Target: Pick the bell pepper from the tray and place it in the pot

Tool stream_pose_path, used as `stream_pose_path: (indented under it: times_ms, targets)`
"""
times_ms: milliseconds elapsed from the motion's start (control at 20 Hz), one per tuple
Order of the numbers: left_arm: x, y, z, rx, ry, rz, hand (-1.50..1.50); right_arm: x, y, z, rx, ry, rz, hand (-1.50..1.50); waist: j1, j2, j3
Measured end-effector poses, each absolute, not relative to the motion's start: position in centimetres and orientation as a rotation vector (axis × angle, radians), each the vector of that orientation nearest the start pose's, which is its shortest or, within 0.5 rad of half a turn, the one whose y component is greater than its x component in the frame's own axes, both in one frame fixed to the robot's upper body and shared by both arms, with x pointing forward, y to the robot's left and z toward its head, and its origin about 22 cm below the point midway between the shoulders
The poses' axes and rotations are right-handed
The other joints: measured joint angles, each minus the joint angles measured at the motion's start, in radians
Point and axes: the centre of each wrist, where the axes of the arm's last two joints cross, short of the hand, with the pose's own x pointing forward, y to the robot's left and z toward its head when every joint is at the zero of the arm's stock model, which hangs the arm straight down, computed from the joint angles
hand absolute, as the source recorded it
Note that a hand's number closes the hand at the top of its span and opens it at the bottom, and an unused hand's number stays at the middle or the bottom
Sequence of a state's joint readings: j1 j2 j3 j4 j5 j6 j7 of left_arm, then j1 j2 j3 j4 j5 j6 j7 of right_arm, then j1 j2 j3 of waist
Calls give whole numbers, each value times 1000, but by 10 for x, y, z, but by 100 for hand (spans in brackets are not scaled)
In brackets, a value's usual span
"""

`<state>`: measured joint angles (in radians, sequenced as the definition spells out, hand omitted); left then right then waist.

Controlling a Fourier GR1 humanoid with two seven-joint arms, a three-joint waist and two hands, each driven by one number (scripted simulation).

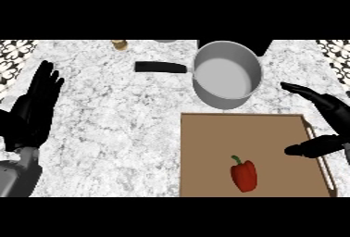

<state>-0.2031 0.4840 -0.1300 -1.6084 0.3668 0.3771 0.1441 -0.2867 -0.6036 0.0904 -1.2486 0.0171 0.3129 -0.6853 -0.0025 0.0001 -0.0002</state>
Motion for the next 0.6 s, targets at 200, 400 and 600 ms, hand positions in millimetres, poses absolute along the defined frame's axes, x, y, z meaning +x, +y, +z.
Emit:
stream_pose_path:
  times_ms: [200, 400, 600]
  targets:
    - [282, 280, 85, 202, -1613, 76, 0, 309, -344, 85, 35, -1837, 1093, -150, 0, -3, -1]
    - [282, 280, 84, 205, -1605, 72, 0, 304, -325, 102, -2, -1666, 1333, -150, -2, -5, -2]
    - [283, 285, 88, 208, -1604, 76, 0, 292, -294, 110, -39, -1511, 1522, -150, -4, -6, -2]
